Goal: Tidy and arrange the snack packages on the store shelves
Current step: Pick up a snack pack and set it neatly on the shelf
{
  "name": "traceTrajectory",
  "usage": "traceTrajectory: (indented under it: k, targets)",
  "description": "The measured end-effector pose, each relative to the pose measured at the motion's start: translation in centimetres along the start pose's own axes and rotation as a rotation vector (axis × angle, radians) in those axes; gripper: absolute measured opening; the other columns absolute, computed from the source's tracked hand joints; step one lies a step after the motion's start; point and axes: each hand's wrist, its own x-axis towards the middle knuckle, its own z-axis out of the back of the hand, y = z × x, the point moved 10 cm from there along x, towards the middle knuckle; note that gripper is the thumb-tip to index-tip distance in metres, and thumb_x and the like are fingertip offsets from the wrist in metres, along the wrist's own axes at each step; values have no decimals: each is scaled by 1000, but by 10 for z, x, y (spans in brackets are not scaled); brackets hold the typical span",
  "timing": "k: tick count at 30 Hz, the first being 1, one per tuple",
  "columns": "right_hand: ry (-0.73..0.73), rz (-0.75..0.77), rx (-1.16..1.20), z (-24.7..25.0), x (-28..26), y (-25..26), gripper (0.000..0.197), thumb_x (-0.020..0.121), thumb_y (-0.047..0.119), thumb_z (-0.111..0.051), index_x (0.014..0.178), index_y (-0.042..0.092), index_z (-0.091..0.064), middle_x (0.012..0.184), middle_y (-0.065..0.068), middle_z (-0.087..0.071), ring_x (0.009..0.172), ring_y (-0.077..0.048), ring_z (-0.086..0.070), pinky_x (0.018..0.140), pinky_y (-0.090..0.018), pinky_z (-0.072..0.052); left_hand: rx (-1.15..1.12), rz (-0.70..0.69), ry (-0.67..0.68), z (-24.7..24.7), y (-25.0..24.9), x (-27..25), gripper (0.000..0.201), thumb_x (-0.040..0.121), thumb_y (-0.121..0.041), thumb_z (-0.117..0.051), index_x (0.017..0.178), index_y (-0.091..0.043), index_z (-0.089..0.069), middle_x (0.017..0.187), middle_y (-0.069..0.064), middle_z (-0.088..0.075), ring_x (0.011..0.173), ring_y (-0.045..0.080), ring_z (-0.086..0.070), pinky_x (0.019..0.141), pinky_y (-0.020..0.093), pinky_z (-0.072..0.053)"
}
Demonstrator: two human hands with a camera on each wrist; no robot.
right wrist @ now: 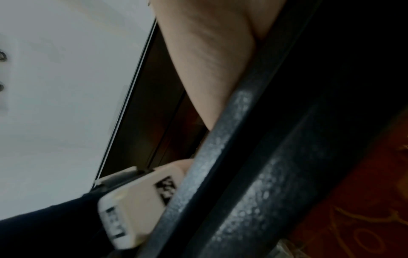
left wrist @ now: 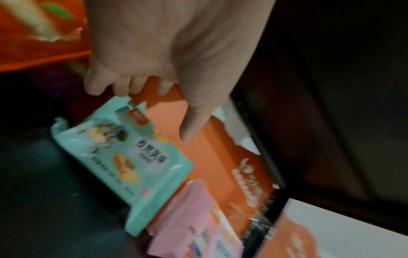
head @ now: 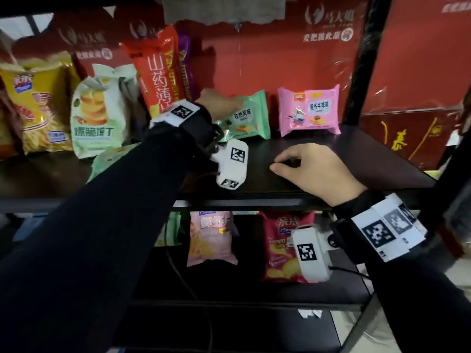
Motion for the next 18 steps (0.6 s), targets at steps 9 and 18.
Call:
traceTrajectory:
  k: [9, 18]
  targets:
    - [-40, -16, 0, 1, -3, 0, 23, 88, 41, -60, 101, 26, -72, 106, 8, -70, 108, -17, -58, 92, -36, -47, 69, 189, 103, -19, 57, 44, 33, 72, -36, -82, 81, -15, -59, 69, -4, -56, 59, 10, -55, 33, 15, -38]
    - [-50, 0, -35, 0, -4, 3, 22, 90, 41, -58, 99, 26, -72, 102, 8, -70, 103, -17, -59, 86, -33, -48, 111, 175, 126, -15, 61, 49, 41, 77, -36, -78, 105, -9, -68, 105, 8, -71, 82, 21, -66, 61, 27, -50]
